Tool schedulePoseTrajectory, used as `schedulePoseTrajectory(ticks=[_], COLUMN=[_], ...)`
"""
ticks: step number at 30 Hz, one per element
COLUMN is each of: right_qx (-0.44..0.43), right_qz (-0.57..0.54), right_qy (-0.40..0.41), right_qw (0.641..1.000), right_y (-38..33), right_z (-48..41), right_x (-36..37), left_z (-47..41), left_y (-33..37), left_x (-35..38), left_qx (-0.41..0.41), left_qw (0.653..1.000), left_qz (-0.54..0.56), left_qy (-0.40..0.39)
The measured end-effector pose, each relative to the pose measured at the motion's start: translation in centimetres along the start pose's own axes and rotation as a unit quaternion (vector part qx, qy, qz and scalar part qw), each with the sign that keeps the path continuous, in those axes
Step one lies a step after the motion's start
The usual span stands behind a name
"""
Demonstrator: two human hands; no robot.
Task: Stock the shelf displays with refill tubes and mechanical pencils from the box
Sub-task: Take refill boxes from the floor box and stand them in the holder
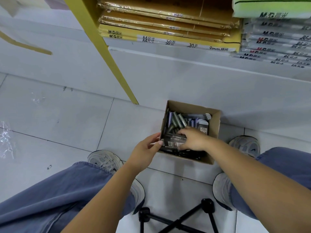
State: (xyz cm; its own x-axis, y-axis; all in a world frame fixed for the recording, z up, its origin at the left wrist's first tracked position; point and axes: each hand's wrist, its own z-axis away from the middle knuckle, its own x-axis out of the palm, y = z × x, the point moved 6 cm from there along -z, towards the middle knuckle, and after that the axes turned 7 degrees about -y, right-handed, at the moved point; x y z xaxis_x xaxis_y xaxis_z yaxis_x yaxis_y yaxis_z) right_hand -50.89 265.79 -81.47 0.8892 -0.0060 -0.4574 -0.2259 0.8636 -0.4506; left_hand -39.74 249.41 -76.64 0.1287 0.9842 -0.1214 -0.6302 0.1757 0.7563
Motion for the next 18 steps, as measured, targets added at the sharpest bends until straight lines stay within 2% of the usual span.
schedulePoseTrajectory(ticks=[7,13,16,18], right_qx=[-0.019,-0.057,-0.088,-0.112], right_qz=[-0.081,-0.169,-0.227,-0.260], right_qy=[-0.026,0.013,0.032,0.051], right_qw=[0.996,0.984,0.969,0.958], right_y=[0.4,-0.7,-2.2,-3.6], right_z=[0.1,2.8,6.0,8.3], right_x=[0.3,-2.2,-4.8,-6.2], left_z=[0.1,0.1,0.4,0.9], left_y=[0.0,1.1,4.3,6.9], left_x=[0.0,-0.7,-1.9,-1.9], left_qx=[0.004,-0.001,0.044,0.078], left_qw=[1.000,0.999,0.996,0.995], left_qz=[0.004,-0.003,-0.024,-0.013], left_qy=[0.002,0.035,0.078,0.067])
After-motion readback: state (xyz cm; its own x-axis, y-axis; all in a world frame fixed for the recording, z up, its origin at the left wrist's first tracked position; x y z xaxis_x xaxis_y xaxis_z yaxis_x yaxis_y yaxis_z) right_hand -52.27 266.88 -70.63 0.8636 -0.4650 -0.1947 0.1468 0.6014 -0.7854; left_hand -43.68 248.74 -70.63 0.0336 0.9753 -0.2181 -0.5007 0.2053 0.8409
